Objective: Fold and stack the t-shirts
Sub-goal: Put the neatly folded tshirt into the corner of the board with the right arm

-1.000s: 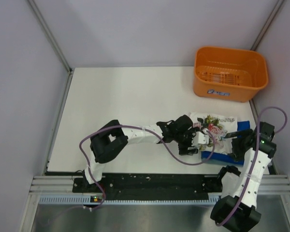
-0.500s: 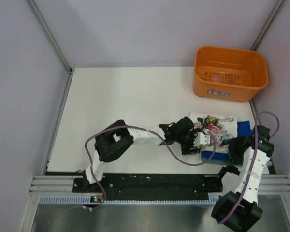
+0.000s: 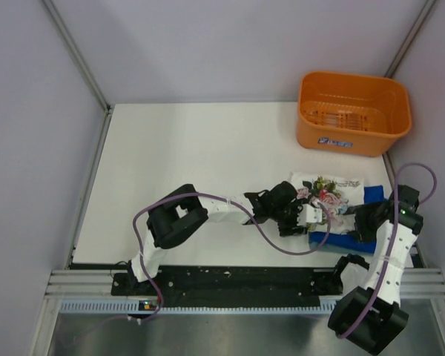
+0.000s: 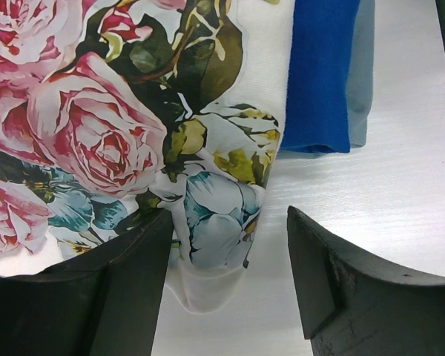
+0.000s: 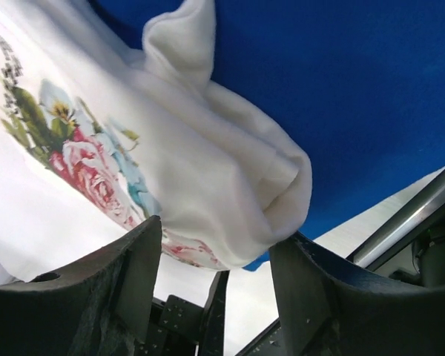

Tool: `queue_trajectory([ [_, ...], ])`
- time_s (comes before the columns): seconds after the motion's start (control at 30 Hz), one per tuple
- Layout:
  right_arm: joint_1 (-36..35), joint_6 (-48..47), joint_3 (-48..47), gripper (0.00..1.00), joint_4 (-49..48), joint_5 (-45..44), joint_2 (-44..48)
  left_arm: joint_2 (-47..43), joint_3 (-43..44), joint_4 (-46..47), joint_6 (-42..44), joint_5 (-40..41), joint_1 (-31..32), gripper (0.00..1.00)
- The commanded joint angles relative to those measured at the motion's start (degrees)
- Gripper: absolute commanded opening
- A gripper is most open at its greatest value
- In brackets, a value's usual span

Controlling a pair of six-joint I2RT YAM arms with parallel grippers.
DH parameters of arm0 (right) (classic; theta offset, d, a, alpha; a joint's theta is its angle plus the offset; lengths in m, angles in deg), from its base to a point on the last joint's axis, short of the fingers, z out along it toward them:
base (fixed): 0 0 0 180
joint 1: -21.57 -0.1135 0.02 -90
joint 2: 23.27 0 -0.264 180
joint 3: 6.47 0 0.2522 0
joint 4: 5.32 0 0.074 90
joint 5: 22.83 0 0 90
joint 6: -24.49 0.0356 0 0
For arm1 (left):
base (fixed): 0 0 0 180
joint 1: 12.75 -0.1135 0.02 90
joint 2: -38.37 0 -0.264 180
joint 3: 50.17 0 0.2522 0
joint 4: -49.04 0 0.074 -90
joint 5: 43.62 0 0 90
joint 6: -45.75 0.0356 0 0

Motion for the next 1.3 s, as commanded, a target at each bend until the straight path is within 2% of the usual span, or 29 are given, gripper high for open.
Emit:
queue_trajectory([
  [0.0,-0.28,1.24,1.87,0.59,-2.81,-0.02,-0.78,0.93,-0.99,2.63,0.06,1.25,0.27,0.67],
  [0.13,-0.72,-0.16,1.17,0.66,-1.31,-2.56,-1.22,1.19,-1.34,2.89,-0.99,0.46,0.27,0.63],
  [0.23,-0.72,-0.17,3.18,0.66,-2.44,-4.59,-1.83,1.54,-1.08,2.98,-2.92,-0.15,0.27,0.57],
  [0.3,-0.63,-0.60,3.71,0.59,-4.12,-6.07,-2.71,1.63,-0.99,2.98,-3.80,-0.94,0.27,0.52],
  [0.4,-0.72,-2.01,1.62,0.39,-4.56,-8.53,-3.15,1.72,-1.43,3.59,-4.25,-1.12,0.27,0.41],
  [0.47,-0.63,-2.45,-0.06,0.29,-4.56,-9.77,-2.63,1.98,-1.52,4.21,-4.51,-1.12,0.27,0.37],
  [0.57,-0.72,-3.50,-1.47,0.19,-4.91,-9.77,-2.98,2.60,-0.38,3.60,-5.30,-1.74,0.35,0.28],
  [0.63,-0.63,-4.29,-1.99,0.13,-5.35,-10.04,-2.80,2.77,0.24,2.98,-5.74,-2.26,0.35,0.17],
  [0.7,-0.63,-5.43,-2.87,0.07,-5.79,-10.56,-2.45,2.69,0.94,2.63,-6.01,-2.35,0.35,0.01],
  [0.8,-0.98,-8.50,-5.85,0.00,-6.50,-10.74,-2.71,2.43,3.22,0.18,-4.61,-2.61,0.35,0.00],
  [1.0,-2.12,-13.43,-13.76,0.00,-6.67,-11.27,-4.73,2.25,10.87,-4.05,-4.16,-0.78,-0.79,0.00],
  [1.27,-2.65,-18.70,-20.89,0.00,-7.11,-10.39,-8.60,1.90,15.18,-8.71,-1.96,0.72,-1.67,0.00],
])
